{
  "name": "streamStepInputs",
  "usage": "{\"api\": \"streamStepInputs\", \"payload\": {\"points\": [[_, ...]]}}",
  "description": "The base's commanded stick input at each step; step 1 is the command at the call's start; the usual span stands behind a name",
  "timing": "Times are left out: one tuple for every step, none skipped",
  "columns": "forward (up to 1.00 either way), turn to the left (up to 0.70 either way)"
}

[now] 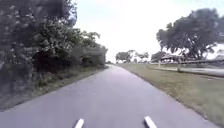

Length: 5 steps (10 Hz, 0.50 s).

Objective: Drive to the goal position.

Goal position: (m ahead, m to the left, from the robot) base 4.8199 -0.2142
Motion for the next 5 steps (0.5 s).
{"api": "streamStepInputs", "payload": {"points": [[0.7,0.0],[0.7,0.0],[0.7,0.0],[0.7,0.0],[0.7,0.0]]}}
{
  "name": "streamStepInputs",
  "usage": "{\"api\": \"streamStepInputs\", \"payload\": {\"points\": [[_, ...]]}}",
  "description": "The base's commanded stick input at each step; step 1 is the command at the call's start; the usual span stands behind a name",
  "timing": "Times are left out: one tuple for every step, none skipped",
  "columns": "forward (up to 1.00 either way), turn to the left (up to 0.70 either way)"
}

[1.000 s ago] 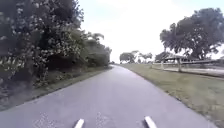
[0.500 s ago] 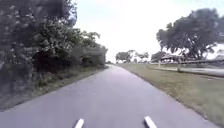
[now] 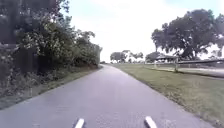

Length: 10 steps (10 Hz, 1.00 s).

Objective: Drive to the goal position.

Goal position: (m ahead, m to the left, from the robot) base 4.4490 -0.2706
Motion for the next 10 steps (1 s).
{"api": "streamStepInputs", "payload": {"points": [[0.7,0.0],[0.7,0.0],[0.7,0.0],[0.7,0.0],[0.7,0.0],[0.7,0.0],[0.7,0.0],[0.7,0.0],[0.7,0.0],[0.7,0.0]]}}
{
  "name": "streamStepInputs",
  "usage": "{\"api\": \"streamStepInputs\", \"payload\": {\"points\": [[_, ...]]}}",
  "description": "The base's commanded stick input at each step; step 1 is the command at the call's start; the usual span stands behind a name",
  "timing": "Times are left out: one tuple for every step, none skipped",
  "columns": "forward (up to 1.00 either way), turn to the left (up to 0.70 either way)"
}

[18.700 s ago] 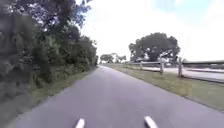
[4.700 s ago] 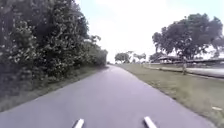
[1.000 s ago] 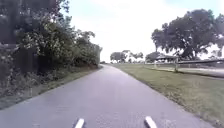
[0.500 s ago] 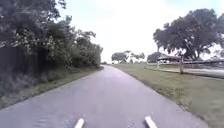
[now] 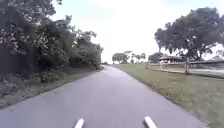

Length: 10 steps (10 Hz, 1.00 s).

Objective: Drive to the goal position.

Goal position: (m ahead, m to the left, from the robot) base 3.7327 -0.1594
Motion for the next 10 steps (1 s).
{"api": "streamStepInputs", "payload": {"points": [[0.7,0.0],[0.7,0.0],[0.7,0.0],[0.7,0.0],[0.7,0.0],[0.7,0.0],[0.7,0.0],[0.7,0.0],[0.7,0.0],[0.7,0.0]]}}
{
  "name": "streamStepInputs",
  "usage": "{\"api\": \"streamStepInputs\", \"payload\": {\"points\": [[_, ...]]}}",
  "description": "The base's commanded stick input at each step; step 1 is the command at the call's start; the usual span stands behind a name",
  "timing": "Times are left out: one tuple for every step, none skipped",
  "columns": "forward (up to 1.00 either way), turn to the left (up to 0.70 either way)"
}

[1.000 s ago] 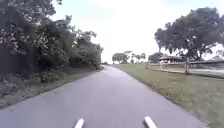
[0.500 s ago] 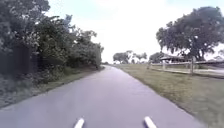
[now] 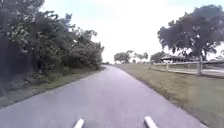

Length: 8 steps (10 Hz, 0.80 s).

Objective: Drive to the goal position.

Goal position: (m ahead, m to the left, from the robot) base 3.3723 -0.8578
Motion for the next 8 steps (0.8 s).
{"api": "streamStepInputs", "payload": {"points": [[0.7,0.0],[0.7,-0.13],[0.7,-0.31],[0.7,-0.35],[0.7,-0.35],[0.7,-0.35],[0.7,-0.35],[0.7,-0.35]]}}
